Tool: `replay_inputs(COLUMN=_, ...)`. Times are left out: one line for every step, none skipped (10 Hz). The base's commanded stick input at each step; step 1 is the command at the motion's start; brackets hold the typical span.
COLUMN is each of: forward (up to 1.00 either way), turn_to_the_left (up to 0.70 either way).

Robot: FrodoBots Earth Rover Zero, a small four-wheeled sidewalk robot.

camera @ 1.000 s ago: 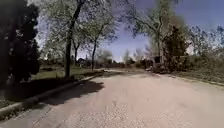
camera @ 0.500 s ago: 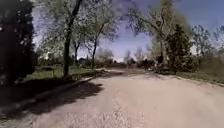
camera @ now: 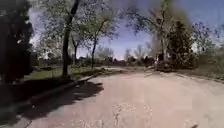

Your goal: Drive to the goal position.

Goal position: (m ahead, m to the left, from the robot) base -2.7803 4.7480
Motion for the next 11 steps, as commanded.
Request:
replay_inputs(forward=0.7, turn_to_the_left=0.0)
replay_inputs(forward=0.7, turn_to_the_left=0.0)
replay_inputs(forward=0.7, turn_to_the_left=0.0)
replay_inputs(forward=0.7, turn_to_the_left=0.0)
replay_inputs(forward=0.7, turn_to_the_left=0.0)
replay_inputs(forward=0.7, turn_to_the_left=0.0)
replay_inputs(forward=0.7, turn_to_the_left=0.0)
replay_inputs(forward=0.7, turn_to_the_left=0.0)
replay_inputs(forward=0.7, turn_to_the_left=0.0)
replay_inputs(forward=0.7, turn_to_the_left=0.0)
replay_inputs(forward=0.7, turn_to_the_left=0.0)
